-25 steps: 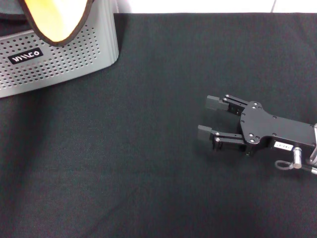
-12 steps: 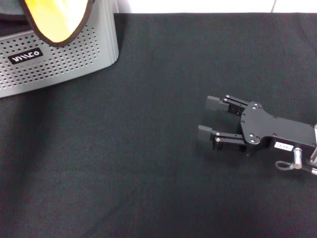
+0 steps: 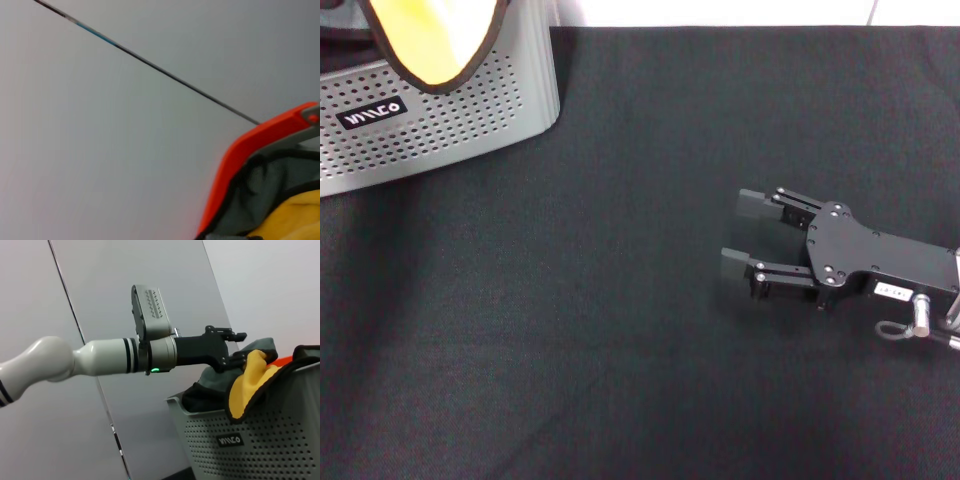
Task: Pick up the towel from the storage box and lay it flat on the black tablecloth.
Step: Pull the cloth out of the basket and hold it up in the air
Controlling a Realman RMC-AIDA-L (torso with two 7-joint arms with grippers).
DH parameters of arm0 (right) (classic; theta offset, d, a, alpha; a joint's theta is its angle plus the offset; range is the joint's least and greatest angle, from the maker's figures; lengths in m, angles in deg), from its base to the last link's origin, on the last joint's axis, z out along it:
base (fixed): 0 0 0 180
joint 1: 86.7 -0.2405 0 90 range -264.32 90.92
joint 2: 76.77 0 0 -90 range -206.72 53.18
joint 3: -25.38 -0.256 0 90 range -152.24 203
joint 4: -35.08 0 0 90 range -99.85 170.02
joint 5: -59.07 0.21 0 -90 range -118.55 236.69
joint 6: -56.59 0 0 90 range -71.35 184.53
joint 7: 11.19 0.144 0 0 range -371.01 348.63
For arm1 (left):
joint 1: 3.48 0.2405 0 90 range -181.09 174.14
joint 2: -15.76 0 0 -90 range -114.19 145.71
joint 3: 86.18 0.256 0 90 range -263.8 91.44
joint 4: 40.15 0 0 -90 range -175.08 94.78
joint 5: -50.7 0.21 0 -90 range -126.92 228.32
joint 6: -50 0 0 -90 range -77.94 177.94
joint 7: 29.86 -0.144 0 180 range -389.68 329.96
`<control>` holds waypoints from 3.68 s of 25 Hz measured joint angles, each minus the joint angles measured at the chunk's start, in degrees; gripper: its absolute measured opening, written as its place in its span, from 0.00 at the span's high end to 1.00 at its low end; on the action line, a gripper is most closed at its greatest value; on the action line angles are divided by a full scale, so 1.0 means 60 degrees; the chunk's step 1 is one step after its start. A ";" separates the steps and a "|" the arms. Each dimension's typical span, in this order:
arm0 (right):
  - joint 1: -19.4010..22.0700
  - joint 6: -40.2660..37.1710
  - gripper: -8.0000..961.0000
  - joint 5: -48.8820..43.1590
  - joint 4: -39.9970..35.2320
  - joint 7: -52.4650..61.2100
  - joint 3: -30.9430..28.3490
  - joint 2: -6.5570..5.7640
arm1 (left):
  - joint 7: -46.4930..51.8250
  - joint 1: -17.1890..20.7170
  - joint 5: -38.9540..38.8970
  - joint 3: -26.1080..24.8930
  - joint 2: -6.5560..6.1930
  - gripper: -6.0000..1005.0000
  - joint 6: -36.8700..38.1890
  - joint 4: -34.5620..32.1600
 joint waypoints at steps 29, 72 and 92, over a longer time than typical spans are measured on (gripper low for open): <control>0.0128 -0.0098 0.10 0.0172 -0.0001 -0.0001 0.0070 0.0000 | -0.0149 -0.1327 -0.0003 -0.1283 -0.0014 0.79 -0.0748 0.1869; 0.0376 -0.0301 0.10 0.0326 -0.0698 -0.1534 -0.0589 -0.0079 | 0.0640 -0.0670 -1.3094 -0.5987 -0.0105 0.98 1.0644 -0.3817; 0.0347 -0.1370 0.11 0.1469 -0.0612 -0.3422 0.0642 0.0000 | 0.0793 -0.0867 -1.4053 -0.5581 -0.0090 0.98 1.0681 -0.3770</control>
